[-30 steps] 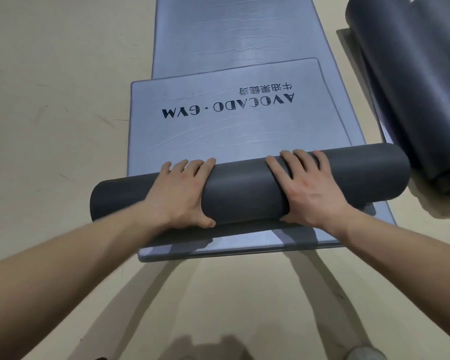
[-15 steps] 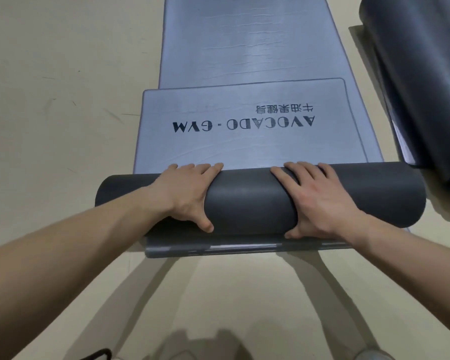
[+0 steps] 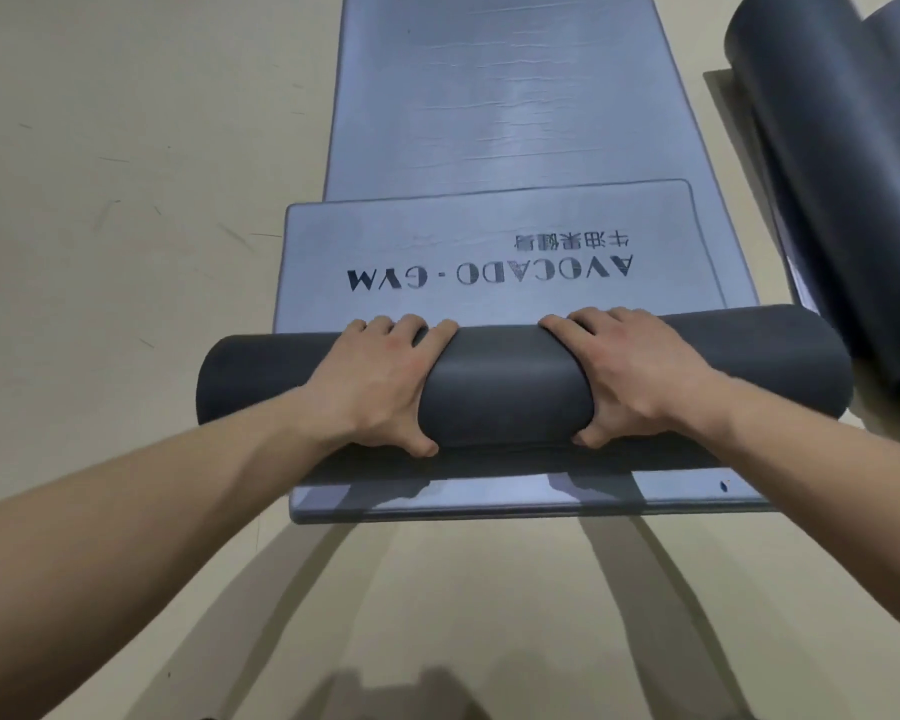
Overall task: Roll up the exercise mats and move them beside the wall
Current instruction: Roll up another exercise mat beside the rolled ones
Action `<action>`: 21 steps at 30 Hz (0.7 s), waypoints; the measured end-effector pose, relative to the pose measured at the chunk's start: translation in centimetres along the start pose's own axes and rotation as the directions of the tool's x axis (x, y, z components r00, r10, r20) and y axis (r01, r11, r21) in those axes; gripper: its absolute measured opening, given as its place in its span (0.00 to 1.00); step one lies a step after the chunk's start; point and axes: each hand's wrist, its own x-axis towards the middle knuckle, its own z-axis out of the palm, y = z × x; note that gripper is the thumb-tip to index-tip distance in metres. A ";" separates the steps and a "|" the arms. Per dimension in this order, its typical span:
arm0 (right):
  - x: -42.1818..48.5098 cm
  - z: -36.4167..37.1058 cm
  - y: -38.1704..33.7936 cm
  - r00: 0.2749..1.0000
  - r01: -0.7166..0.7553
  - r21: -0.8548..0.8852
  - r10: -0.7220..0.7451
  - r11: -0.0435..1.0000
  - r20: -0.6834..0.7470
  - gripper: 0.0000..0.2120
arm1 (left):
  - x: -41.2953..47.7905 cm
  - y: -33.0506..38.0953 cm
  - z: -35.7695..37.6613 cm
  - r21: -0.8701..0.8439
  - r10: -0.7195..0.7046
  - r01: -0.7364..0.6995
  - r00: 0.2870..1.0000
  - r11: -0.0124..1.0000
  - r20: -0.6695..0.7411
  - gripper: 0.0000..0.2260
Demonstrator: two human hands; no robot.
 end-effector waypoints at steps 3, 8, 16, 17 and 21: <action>-1.2 -0.3 -0.1 0.992 0.003 0.115 -0.017 0.993 0.122 0.64 | -0.2 -0.2 -0.8 -0.108 0.060 -0.043 0.986 0.993 0.156 0.59; -3.9 2.8 -1.5 0.990 -0.047 0.001 0.046 0.999 -0.130 0.63 | 0.2 -0.3 -0.5 -0.119 0.051 -0.032 0.985 0.992 0.163 0.62; -1.5 1.5 -0.9 0.987 -0.084 -0.054 0.076 0.995 -0.142 0.68 | 1.3 -0.8 -1.2 -0.089 0.023 -0.019 0.999 0.996 0.034 0.60; -1.4 2.1 -1.0 0.981 -0.093 -0.064 0.080 0.994 -0.178 0.68 | 1.6 -0.9 -1.3 -0.091 0.014 -0.012 0.999 0.996 0.032 0.60; -0.1 -0.5 -0.2 0.991 -0.043 -0.068 0.034 0.997 -0.131 0.61 | 0.6 -0.1 -0.2 -0.045 -0.051 0.049 0.997 0.998 -0.059 0.58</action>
